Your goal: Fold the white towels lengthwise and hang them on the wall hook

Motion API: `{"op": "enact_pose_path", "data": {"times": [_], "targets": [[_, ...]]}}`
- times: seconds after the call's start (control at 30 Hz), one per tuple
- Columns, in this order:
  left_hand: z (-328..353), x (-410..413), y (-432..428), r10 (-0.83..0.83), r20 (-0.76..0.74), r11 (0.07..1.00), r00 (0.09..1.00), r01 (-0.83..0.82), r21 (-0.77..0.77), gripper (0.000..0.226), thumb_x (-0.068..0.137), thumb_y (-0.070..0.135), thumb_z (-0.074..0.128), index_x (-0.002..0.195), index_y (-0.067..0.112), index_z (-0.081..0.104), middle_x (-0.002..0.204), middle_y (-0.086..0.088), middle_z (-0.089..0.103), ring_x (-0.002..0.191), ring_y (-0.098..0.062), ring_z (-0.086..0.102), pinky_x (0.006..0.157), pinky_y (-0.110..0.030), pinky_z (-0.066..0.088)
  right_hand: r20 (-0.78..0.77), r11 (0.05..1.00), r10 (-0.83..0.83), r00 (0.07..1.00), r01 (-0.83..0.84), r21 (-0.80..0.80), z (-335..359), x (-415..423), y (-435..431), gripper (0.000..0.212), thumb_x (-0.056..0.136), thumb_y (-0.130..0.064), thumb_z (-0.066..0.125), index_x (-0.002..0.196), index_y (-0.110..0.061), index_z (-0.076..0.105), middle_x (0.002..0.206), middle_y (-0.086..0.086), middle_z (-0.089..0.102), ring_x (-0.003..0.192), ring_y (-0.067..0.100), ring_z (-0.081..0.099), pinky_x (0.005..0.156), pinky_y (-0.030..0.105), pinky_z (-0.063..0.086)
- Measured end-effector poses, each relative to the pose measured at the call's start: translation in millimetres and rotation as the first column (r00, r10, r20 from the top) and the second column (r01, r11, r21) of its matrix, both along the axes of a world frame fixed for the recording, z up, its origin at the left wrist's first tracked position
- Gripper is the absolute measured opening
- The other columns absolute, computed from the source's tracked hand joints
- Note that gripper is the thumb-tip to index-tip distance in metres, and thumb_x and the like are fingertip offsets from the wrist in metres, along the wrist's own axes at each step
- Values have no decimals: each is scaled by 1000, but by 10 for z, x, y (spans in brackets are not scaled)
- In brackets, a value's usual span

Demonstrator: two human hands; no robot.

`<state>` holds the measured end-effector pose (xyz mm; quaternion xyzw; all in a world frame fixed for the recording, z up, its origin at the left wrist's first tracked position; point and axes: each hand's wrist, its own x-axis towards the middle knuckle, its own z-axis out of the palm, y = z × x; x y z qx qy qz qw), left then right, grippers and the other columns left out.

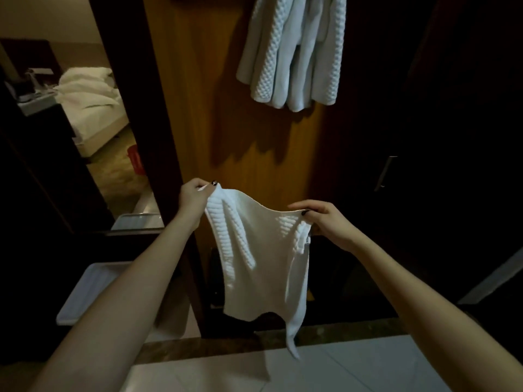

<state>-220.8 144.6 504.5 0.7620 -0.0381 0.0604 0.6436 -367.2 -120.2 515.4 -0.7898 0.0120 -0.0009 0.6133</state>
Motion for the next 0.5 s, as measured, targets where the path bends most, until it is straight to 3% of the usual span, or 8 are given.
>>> {"op": "enact_pose_path", "data": {"times": [0.07, 0.13, 0.23, 0.37, 0.5], "targets": [[71, -51, -178, -86, -25, 995, 996, 85, -45, 12, 90, 18, 65, 80, 15, 59, 78, 1, 60, 72, -12, 58, 59, -19, 44, -16, 995, -11, 1000, 13, 102, 76, -10, -60, 52, 94, 5, 36, 107, -29, 74, 70, 5, 59, 65, 20, 55, 63, 32, 53], [161, -129, -336, -223, -39, 970, 974, 218, -104, 9, 89, 15, 65, 94, 19, 59, 84, -3, 64, 71, -13, 62, 57, -20, 47, -25, 987, -27, 999, 30, 160, 126, -35, -93, 47, 94, 3, 36, 103, -21, 76, 65, 2, 60, 62, 16, 57, 66, 32, 56], [303, -229, -543, -407, 27, 909, 913, 408, -88, 18, 91, 5, 59, 95, 22, 64, 83, -5, 66, 68, -14, 62, 55, -21, 48, -37, 988, -71, 997, 75, 136, 176, -65, -127, 31, 96, 2, 41, 95, -7, 71, 91, 11, 71, 84, 23, 68, 83, 34, 59], [406, -321, -687, -533, 14, 841, 846, 532, -100, 28, 91, -6, 51, 86, 16, 69, 95, -5, 64, 78, -12, 62, 61, -20, 51, 6, 994, -105, 994, 105, -8, 209, -123, -151, 9, 87, 3, 66, 94, -3, 66, 100, 26, 71, 97, 26, 69, 92, 39, 54], [419, -392, -740, -620, -76, 779, 781, 601, -178, 29, 90, -10, 47, 93, 10, 68, 102, -11, 63, 80, -11, 65, 65, -19, 54, 117, 942, -222, 968, 244, -232, 178, -203, -65, 5, 85, -10, 72, 84, -13, 68, 79, 9, 75, 84, 20, 73, 86, 45, 55]]}}
